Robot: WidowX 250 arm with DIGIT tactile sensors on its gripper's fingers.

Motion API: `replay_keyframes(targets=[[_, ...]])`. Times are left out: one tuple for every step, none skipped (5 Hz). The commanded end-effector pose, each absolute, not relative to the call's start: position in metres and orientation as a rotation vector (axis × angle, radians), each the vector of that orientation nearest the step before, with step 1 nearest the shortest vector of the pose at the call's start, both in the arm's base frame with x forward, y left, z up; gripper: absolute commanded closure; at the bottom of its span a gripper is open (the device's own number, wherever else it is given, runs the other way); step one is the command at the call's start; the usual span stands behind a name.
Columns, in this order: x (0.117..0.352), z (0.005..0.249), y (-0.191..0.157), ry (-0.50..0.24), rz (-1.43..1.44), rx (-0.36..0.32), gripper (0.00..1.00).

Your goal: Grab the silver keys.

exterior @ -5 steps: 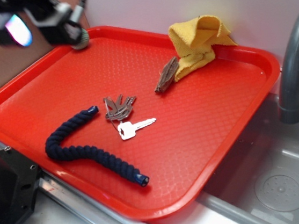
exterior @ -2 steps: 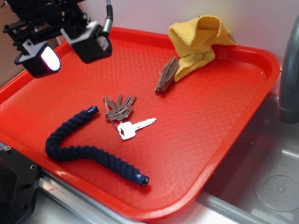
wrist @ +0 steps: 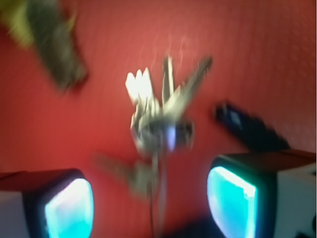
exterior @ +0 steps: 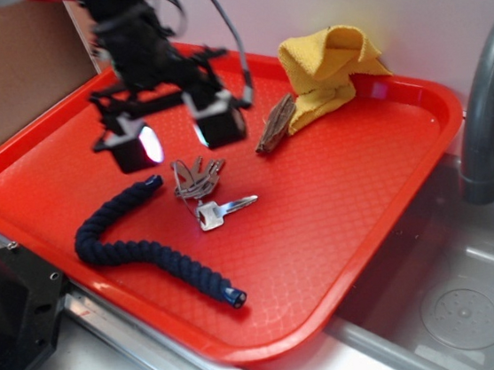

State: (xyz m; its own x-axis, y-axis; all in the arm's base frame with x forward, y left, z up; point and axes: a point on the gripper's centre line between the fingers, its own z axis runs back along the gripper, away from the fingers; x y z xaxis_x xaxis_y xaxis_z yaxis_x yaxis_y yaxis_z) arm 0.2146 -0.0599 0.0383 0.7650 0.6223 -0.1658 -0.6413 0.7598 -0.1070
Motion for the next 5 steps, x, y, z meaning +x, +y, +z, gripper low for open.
replay_keyframes(targets=[[0.206, 0.051, -0.076, 0.157, 0.699, -0.255, 0.00], [0.198, 0.061, -0.075, 0.139, 0.728, -0.268, 0.00], [0.195, 0.065, -0.076, 0.156, 0.697, -0.242, 0.99], [0.200, 0.058, -0.079, 0.185, 0.718, -0.226, 1.00], [0.207, 0.047, -0.081, 0.227, 0.729, -0.193, 1.00]])
